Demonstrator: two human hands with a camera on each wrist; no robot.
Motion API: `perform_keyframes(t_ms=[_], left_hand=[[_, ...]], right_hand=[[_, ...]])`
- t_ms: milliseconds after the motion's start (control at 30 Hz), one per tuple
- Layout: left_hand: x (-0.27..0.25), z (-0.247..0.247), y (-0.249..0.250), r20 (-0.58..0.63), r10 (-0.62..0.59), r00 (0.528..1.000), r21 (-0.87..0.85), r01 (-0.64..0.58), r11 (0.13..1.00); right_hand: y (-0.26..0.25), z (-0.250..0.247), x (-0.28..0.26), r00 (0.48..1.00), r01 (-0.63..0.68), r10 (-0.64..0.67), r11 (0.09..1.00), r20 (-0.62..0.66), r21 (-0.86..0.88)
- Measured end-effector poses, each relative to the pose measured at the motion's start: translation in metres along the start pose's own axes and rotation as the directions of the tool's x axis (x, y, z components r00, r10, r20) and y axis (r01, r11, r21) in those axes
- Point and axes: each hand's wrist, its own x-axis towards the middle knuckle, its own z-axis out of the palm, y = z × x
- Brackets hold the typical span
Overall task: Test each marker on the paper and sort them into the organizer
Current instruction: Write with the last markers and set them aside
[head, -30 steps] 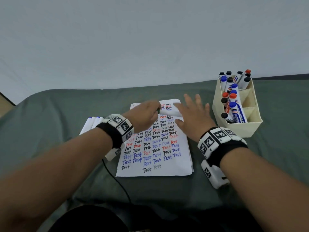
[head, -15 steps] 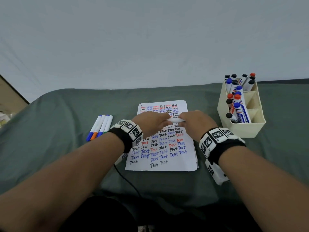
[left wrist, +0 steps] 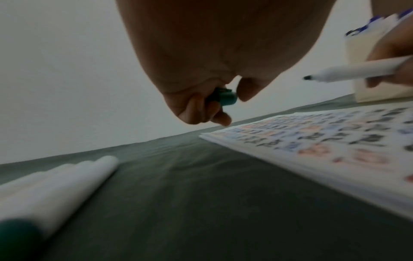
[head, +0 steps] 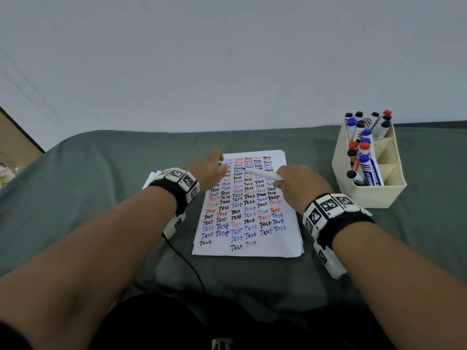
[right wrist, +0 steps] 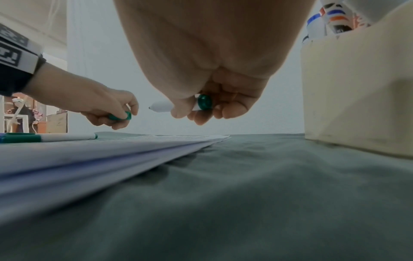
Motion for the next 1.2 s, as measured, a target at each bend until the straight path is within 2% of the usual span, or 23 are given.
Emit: perform_keyframes(t_ms=[67,167,300,433,633,767,867,933,1000,1100,1200], left_hand=[[0.005,-0.002,-0.015,-0.033,-0.121,0.992,0.015,0.122,0.992],[0.012,-0.011,-0.031,-0.033,-0.209,0.977,0.136,0.212,0.968],[0.025,-0.026,-0.043,0.082,-0.198,0.977,0.336,0.16,0.928],[0.031,-0.029,-0.042,0.123,-0.217,0.968,0.379,0.157,0.912],[0.031,-0.017,-0.034,0.05,-0.261,0.964,0.301,0.234,0.924],[0.018,-0.012,-0.021,-0.026,-0.217,0.976,0.435,0.206,0.877],[0.0,-0.004,-0.006,-0.026,-0.182,0.983,0.465,0.173,0.868],[-0.015,0.001,0.007,0.046,-0.125,0.991,0.441,0.092,0.893],[-0.035,0.006,0.018,0.191,-0.083,0.978,0.398,0.001,0.917],[-0.063,0.014,0.03,0.386,-0.087,0.918,0.349,-0.058,0.935],[-0.078,0.021,0.033,0.488,-0.106,0.866,0.318,-0.063,0.946]], right_hand=[[0.0,0.0,0.0,1.0,-0.005,0.005,1.0,-0.009,0.003],[0.001,0.001,0.0,1.0,-0.017,0.017,1.0,-0.025,0.011],[0.001,0.002,0.0,0.999,-0.021,0.022,1.0,-0.028,0.016],[0.002,0.003,0.002,0.999,-0.024,0.024,1.0,-0.033,0.012],[0.002,0.005,0.002,0.998,-0.031,0.031,0.999,-0.049,0.012],[0.002,0.005,0.001,0.997,-0.013,0.017,0.999,-0.07,0.052],[0.002,0.001,-0.002,0.997,0.042,-0.037,0.996,-0.063,0.076],[0.001,-0.001,-0.004,0.995,0.075,-0.07,0.995,-0.074,0.067],[-0.001,-0.003,-0.005,0.994,0.078,-0.073,0.994,-0.08,0.073],[-0.004,-0.004,-0.008,0.993,0.082,-0.061,0.972,-0.102,0.218],[-0.006,-0.009,-0.016,0.982,0.174,-0.139,0.933,-0.132,0.316]])
